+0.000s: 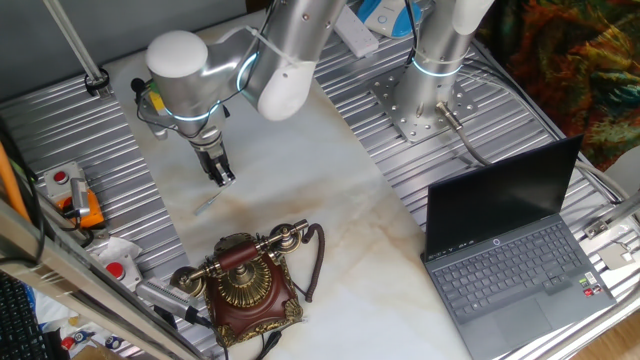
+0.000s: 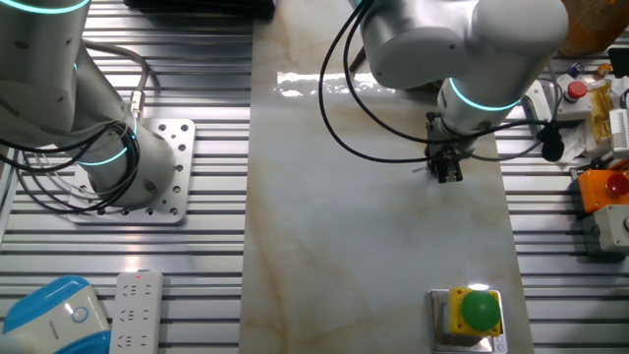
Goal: Dial a number on an old rotary phone
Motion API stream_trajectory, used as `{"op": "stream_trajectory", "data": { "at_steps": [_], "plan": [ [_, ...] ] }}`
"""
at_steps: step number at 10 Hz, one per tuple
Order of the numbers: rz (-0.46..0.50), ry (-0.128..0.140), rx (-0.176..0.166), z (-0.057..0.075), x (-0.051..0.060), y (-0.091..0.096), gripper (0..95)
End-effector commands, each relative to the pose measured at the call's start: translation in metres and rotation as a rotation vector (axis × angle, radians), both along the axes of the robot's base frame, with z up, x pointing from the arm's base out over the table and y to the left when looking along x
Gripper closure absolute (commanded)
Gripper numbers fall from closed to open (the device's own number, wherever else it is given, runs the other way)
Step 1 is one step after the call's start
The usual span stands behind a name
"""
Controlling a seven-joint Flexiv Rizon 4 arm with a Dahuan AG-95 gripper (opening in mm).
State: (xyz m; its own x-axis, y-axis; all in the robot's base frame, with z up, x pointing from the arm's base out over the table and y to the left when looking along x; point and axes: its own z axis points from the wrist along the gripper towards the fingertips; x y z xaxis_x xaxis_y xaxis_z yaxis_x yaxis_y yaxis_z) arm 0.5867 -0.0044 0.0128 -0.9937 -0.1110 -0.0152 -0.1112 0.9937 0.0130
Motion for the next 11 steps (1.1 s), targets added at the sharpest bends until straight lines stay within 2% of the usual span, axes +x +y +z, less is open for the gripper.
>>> {"op": "stream_trajectory", "data": {
  "at_steps": [1,4,7,11],
  "plan": [
    [0.002,0.008,0.004,-0.0001,0.0002,0.0003,95.0],
    [0.001,0.017,0.003,-0.0001,0.0002,0.0003,95.0],
    [0.005,0.015,0.014,-0.0001,0.0002,0.0003,95.0],
    [0.014,0.013,0.011,-0.0001,0.0002,0.0003,95.0]
  ]
}}
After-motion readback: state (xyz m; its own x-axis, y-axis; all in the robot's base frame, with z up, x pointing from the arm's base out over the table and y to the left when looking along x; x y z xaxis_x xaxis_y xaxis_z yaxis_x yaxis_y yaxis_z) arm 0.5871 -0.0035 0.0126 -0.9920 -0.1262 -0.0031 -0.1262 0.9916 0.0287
